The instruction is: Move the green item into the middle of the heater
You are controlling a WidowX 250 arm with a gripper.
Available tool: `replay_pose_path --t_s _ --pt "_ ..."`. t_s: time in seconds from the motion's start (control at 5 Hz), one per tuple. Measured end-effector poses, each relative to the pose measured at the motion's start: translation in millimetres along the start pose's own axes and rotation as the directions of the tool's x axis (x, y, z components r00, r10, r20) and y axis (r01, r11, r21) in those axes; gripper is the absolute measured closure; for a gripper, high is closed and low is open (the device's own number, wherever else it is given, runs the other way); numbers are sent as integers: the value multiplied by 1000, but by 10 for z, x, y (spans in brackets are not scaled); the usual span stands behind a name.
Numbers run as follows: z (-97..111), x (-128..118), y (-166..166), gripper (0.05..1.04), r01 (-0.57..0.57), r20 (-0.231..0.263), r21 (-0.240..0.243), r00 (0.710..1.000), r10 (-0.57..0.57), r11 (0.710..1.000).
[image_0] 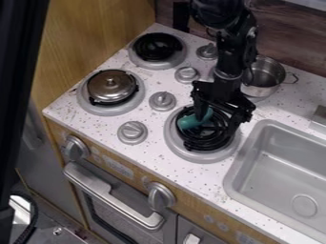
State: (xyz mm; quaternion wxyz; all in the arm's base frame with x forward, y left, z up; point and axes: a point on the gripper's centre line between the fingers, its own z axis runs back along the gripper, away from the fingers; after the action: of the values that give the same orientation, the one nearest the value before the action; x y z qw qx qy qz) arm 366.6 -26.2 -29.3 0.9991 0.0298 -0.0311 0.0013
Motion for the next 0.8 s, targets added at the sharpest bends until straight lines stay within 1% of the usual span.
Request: replay_pose_path --t_s 0.2,0.4,0.6,0.8 --pt "85 -5 -19 84 -23 -2 -19 1000 23 1000" --pt "206 40 -17 84 7 59 -43 998 -4 999" --pt "164 161 160 84 59 111 -56 992 -52 997" --pt "-67 131 340 84 48 87 -77 995 -42 996"
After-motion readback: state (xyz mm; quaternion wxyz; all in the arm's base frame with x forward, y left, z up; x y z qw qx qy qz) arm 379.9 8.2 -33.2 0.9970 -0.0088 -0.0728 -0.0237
